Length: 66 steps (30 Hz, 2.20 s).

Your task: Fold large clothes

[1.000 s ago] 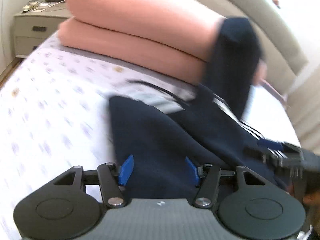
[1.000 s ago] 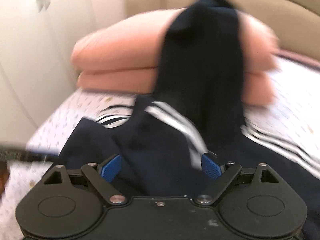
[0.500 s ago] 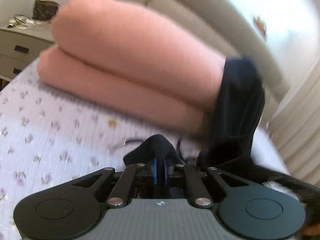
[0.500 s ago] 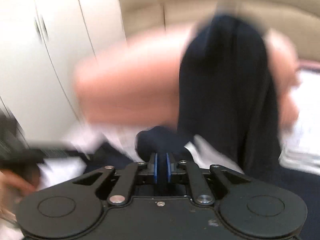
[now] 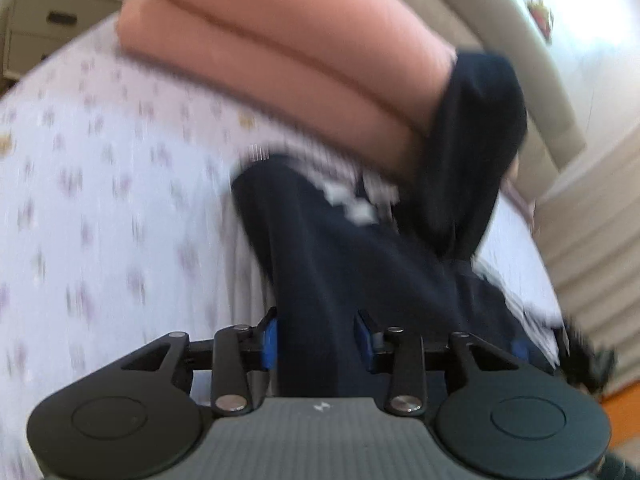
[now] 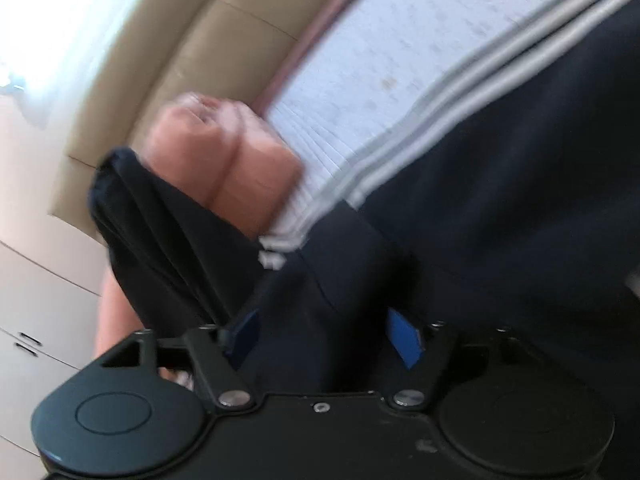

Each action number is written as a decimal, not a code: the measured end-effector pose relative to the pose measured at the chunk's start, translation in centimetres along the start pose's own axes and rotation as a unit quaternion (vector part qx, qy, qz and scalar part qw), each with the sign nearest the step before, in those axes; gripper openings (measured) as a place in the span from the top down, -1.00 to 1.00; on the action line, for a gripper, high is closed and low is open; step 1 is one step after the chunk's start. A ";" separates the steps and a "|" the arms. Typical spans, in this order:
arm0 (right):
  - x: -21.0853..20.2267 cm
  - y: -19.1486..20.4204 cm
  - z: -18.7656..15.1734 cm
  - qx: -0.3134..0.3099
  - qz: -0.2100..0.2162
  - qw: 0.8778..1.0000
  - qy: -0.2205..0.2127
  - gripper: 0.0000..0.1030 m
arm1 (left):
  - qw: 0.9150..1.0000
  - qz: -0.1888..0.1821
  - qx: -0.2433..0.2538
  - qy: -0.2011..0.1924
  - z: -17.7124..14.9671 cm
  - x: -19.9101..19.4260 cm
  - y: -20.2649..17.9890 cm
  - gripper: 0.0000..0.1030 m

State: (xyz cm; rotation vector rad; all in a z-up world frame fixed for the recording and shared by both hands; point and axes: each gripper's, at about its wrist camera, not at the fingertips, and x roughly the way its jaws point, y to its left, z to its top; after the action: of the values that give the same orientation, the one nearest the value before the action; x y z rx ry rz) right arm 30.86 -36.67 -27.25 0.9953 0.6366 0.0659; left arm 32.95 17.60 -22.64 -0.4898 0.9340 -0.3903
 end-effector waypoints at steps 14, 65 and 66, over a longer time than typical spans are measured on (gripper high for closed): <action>-6.0 3.8 -1.9 -0.101 -0.148 0.984 0.008 -1.00 | 1.000 0.003 -0.004 0.030 -4.2 -3.1 0.6 0.61; -19.7 -18.0 9.2 0.097 -0.203 0.949 -0.221 0.83 | 0.991 0.055 -0.007 0.120 -8.4 -2.5 -13.1 -0.56; -19.8 -17.5 9.3 0.095 -0.206 0.948 -0.224 0.83 | 0.991 0.056 -0.006 0.118 -8.4 -2.7 -13.1 -0.56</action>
State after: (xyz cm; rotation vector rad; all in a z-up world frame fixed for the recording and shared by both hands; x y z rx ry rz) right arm 15.57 -60.12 -28.37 0.9993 0.4219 -0.5871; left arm 23.07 6.24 -17.75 -0.4062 1.1881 -0.3457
